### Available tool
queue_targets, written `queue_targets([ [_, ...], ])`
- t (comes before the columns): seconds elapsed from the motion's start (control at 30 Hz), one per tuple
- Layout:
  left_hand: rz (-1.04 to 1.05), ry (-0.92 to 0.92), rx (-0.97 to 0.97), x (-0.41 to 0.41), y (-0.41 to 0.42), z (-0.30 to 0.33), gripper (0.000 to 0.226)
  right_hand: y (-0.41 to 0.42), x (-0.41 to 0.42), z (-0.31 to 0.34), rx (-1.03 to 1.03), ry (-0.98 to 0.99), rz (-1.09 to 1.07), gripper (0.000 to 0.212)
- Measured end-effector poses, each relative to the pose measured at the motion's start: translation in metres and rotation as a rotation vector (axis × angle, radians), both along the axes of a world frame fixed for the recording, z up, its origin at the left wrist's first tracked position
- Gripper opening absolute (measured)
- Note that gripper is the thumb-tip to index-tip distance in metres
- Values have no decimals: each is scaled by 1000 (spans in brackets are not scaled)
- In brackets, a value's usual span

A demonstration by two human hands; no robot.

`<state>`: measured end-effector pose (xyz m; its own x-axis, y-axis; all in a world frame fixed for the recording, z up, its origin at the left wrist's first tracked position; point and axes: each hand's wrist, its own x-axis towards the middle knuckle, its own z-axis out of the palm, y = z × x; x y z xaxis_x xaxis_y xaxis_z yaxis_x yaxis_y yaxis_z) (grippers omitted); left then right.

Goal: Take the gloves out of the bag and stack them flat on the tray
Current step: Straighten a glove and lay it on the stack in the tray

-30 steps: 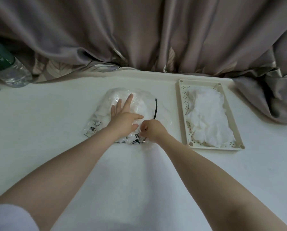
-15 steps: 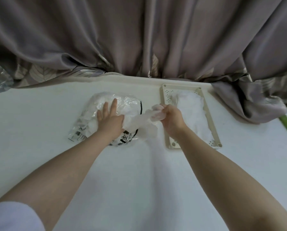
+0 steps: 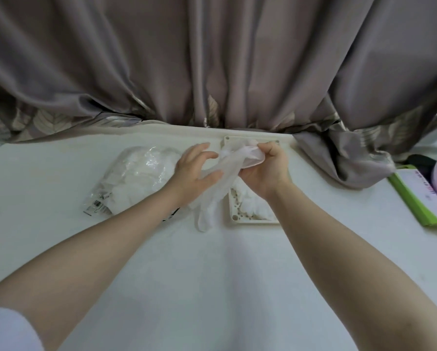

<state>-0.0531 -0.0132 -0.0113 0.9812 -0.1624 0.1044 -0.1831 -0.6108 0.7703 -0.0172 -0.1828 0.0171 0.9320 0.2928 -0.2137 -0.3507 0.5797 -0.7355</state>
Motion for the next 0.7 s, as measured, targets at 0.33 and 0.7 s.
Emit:
queue_targets([
  [0.33, -124, 505, -538, -8, -62, 23, 31, -79, -3, 6, 20, -105, -14, 10],
  [0.7, -168, 605, -755, 0, -106, 31, 24, -129, -10, 22, -437, -119, -98, 49],
])
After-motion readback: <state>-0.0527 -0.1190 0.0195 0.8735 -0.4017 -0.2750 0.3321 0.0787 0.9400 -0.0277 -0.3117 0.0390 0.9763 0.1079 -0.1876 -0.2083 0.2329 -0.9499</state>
